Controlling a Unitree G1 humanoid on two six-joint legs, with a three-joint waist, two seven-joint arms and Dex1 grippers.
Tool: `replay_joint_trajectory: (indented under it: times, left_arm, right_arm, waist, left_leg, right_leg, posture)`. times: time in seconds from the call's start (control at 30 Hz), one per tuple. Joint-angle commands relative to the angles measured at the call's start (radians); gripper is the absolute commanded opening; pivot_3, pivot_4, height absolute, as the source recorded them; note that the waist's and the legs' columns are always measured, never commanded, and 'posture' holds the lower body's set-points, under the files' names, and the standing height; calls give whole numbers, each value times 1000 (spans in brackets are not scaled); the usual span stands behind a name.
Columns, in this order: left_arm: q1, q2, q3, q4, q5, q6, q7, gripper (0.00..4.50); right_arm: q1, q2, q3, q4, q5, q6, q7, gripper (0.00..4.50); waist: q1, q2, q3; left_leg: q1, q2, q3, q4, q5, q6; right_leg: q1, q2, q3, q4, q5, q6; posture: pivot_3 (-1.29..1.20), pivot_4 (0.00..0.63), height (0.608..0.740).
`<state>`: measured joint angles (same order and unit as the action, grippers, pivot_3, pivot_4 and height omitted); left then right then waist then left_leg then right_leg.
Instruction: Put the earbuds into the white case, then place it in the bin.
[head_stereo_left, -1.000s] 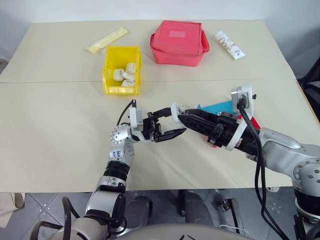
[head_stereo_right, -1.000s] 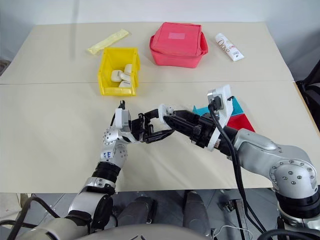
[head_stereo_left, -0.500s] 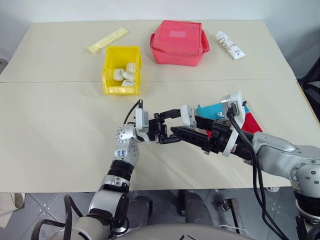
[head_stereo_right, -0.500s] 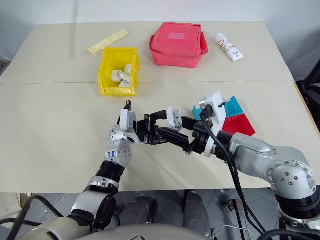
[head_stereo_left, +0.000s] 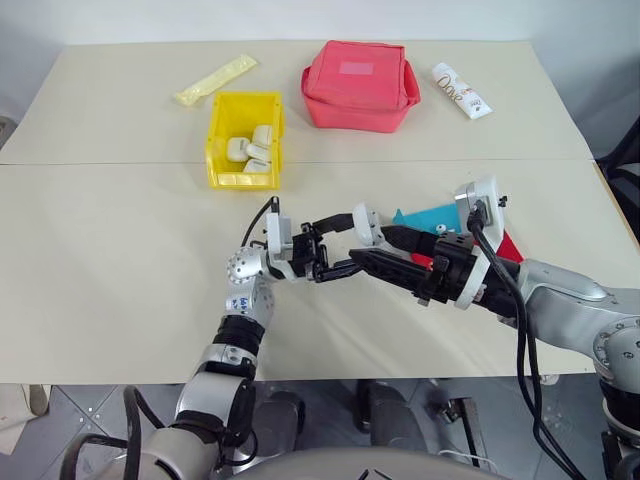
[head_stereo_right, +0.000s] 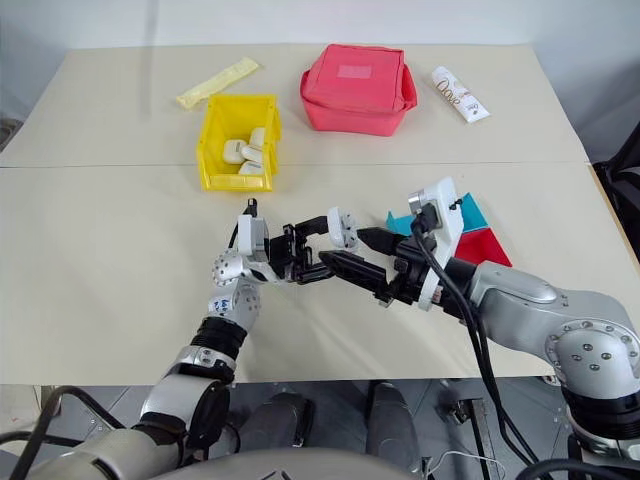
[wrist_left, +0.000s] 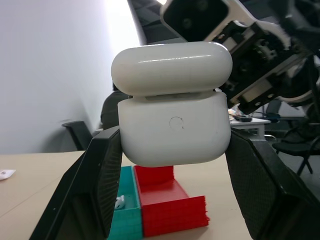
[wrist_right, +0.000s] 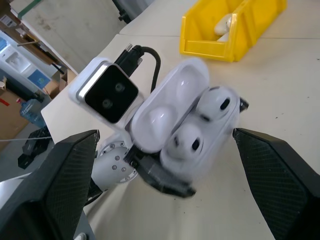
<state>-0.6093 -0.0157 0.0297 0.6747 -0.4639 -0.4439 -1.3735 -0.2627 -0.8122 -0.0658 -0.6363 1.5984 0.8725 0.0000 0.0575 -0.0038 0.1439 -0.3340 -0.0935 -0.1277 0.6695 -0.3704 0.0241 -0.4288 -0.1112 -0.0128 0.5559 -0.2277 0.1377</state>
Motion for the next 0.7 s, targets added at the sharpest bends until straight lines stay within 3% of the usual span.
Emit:
replay_joint_trajectory:
  times: [0.03, 0.33, 0.43, 0.5, 0.7]
  left_arm:
    - [-28, 7, 19, 20, -1, -23, 10, 2743]
    - [-72, 89, 11, 63, 41, -11, 0, 2743]
    - [-89, 132, -14, 58, 76, 2, -9, 2743]
    - [-111, 150, -23, 65, 98, 5, 1, 2743]
    - [-195, 182, -42, 106, 160, 18, 41, 2743]
  right_arm:
    - [18, -28, -45, -36, 20, -7, 20, 4466]
    - [123, -130, -135, -59, -49, 4, 83, 4466]
    - [133, -191, -194, -83, -84, 5, 107, 3843]
    - [79, -223, -189, -79, -87, 9, 106, 3182]
    - [-286, -222, 20, -23, -179, 99, 62, 1066]
  waist:
    - [0, 0, 0]
    - [0, 0, 0]
    - [0, 0, 1]
    - [0, -1, 1]
    - [-4, 0, 2]
  left_leg:
    - [0, 0, 0, 0, 0, 0]
    - [0, 0, 0, 0, 0, 0]
    - [0, 0, 0, -1, 0, 0]
    - [0, 0, 0, -1, 0, 0]
    - [0, 1, 1, -1, 0, 0]
  right_leg:
    - [0, 0, 0, 0, 0, 0]
    - [0, 0, 0, 0, 0, 0]
    - [0, 0, 0, 0, 0, 0]
    - [0, 0, 0, 0, 0, 0]
    - [0, 0, 0, -1, 1, 0]
  posture:
    - [0, 150, 740]
    - [0, 150, 740]
    - [0, 150, 740]
    - [0, 150, 740]
    - [0, 150, 740]
